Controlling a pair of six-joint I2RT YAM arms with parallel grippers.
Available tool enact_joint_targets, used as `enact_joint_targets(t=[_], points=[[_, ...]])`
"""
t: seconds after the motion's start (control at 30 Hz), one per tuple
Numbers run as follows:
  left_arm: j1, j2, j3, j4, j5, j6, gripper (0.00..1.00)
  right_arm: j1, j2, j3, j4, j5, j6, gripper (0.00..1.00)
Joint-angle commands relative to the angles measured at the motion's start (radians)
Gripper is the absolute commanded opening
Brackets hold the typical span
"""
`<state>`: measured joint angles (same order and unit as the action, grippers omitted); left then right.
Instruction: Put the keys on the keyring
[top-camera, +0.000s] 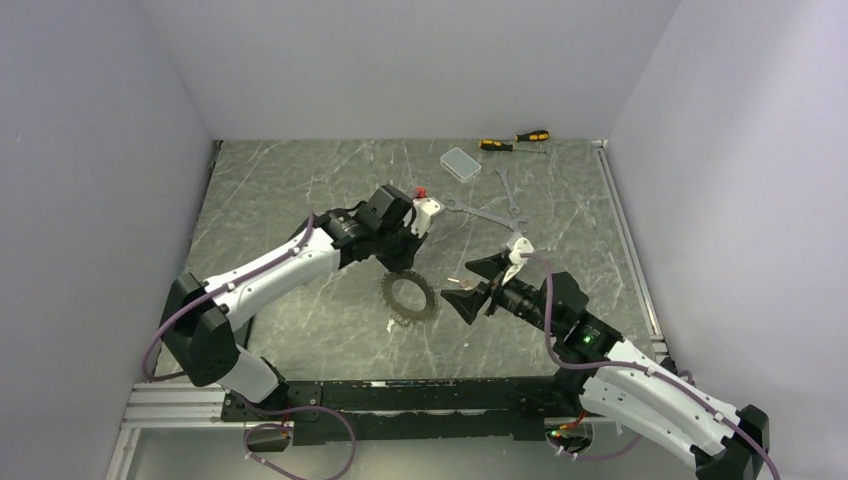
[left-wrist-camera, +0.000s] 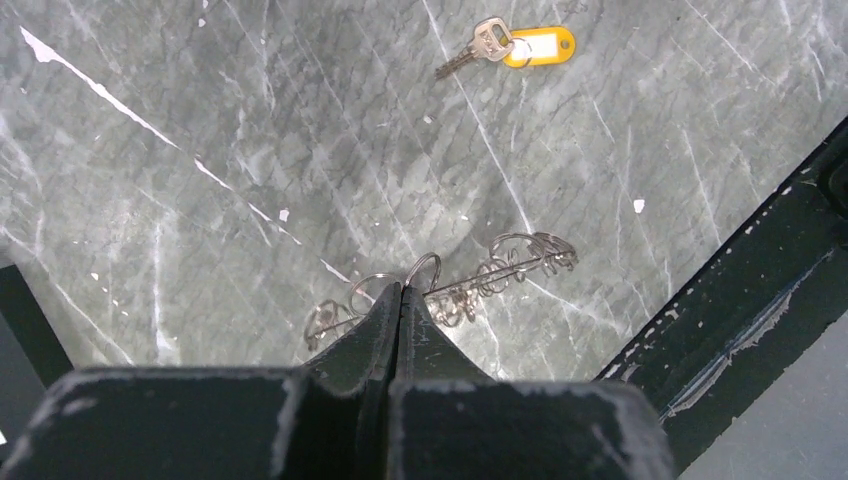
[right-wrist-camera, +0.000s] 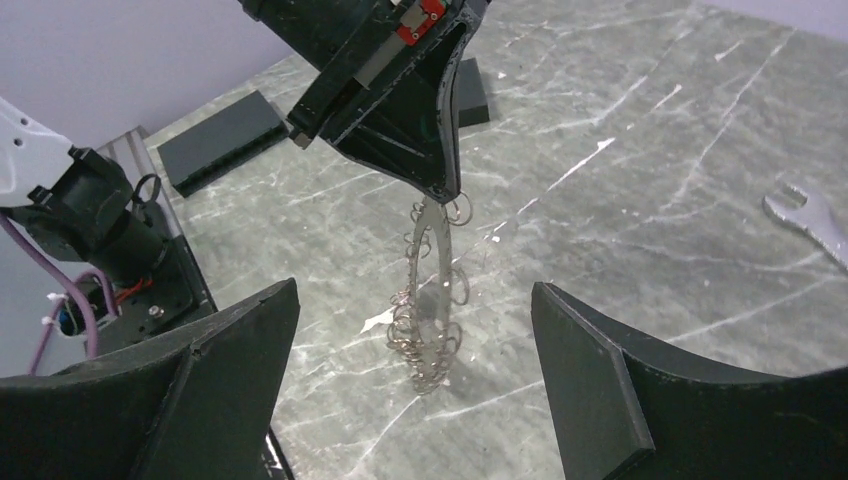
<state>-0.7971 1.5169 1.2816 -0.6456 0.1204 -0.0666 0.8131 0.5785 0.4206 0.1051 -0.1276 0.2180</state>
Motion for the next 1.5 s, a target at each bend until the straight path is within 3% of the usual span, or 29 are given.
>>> enact_joint_targets(t=[0.0,0.3,0.6,0.77,0.97,1.47], points=[[-0.015,-0.070,0.040,-0.011,-0.030,0.020,0.00,0.002,0.034,0.018,0.130,-0.062,-0.106,0.90],[-0.025,-0.167,0.012,0.000,0.003,0.002,0.00,0.001,0.096,0.002,0.267,-0.059,-0.266,0.90],[-0.026,-0.261,-0.021,-0.001,0.076,0.044,0.00,0.001,0.259,0.132,0.154,-0.258,-0.414,0.82],[-0.026,-0.304,-0.038,-0.006,0.102,0.095,0.00,0.002,0.307,0.164,0.191,-0.316,-0.370,0.73],[-0.028,-0.355,-0.065,0.011,0.131,0.106,0.00,0.003,0.351,0.180,0.252,-0.344,-0.287,0.52],[-0.027,-0.397,-0.085,0.051,0.140,0.084,0.00,0.022,0.424,0.233,0.315,-0.335,-0.182,0.45]])
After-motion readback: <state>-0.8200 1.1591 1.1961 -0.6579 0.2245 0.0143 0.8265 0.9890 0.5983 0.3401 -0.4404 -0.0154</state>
